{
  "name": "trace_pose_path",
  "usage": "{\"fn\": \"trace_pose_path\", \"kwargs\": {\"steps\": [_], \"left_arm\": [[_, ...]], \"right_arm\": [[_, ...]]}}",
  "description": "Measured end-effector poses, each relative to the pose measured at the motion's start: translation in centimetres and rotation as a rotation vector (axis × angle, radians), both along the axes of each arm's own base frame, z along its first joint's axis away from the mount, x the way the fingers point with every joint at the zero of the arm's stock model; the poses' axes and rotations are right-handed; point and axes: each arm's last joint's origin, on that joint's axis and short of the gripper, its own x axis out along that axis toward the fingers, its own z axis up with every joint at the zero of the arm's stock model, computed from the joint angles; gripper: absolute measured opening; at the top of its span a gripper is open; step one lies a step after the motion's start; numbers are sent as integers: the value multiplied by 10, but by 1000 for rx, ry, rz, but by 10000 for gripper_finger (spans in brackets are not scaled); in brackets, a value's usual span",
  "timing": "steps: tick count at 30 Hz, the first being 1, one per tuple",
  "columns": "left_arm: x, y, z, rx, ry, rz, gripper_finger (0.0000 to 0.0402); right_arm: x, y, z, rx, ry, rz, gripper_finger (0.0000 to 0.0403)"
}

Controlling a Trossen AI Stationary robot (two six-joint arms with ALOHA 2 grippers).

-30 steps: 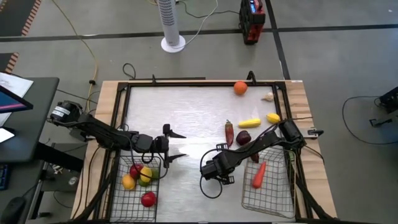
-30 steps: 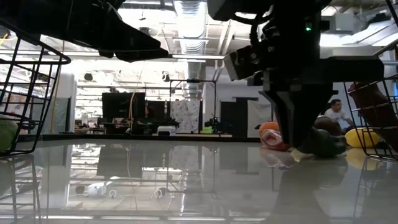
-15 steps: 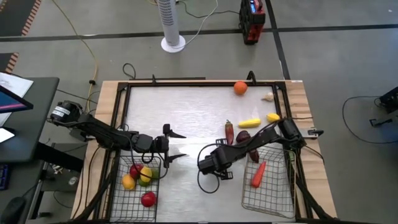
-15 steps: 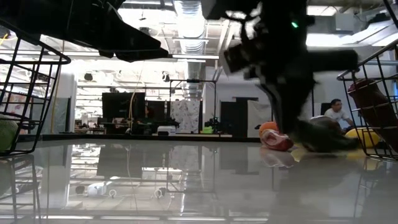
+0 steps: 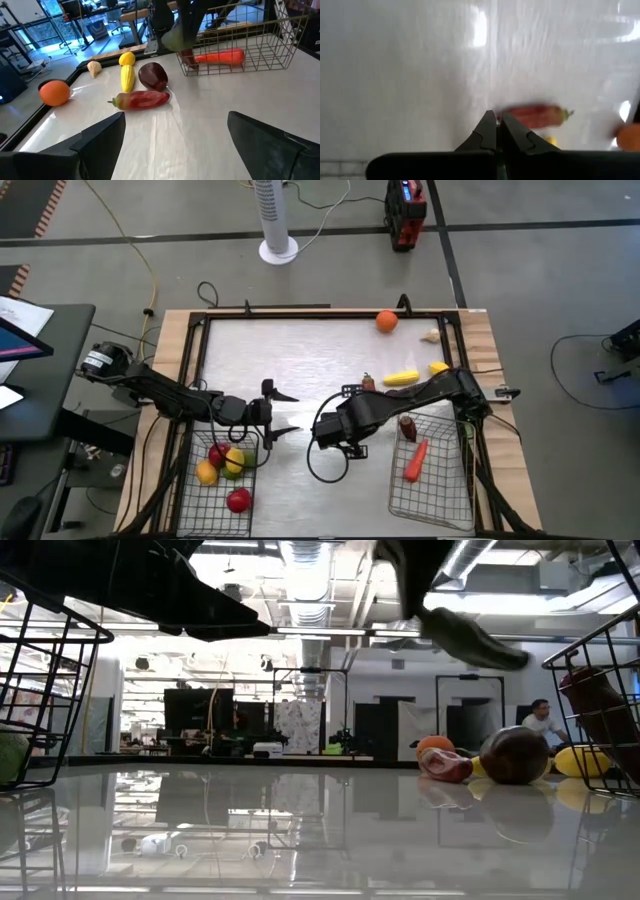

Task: Sort produce into baskets
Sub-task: Put the green chili pepper into the gold wire basket

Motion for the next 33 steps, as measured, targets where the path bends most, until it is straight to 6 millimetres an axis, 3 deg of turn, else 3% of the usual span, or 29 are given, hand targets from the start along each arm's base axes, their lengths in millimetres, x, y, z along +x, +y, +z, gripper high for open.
{"fn": "trace_pose_path", "kwargs": {"steps": [6,13,18,22,26,33], "left_arm": [[0,0,0,-5,0,1,341],[0,0,-1,-6,7,2,341],[0,0,-1,-25,7,5,341],[0,0,-1,-47,10,9,341],[0,0,-1,-65,8,1,341],[0,0,1,-71,-12,0,341]], "right_arm": [[-1,7,45,54,-169,32,31],[-28,13,76,347,-195,-111,31],[-53,25,75,363,-163,-200,35],[-84,34,70,331,-145,-295,38],[-118,41,52,286,-98,-446,43],[-160,41,24,225,-57,-679,110]]}}
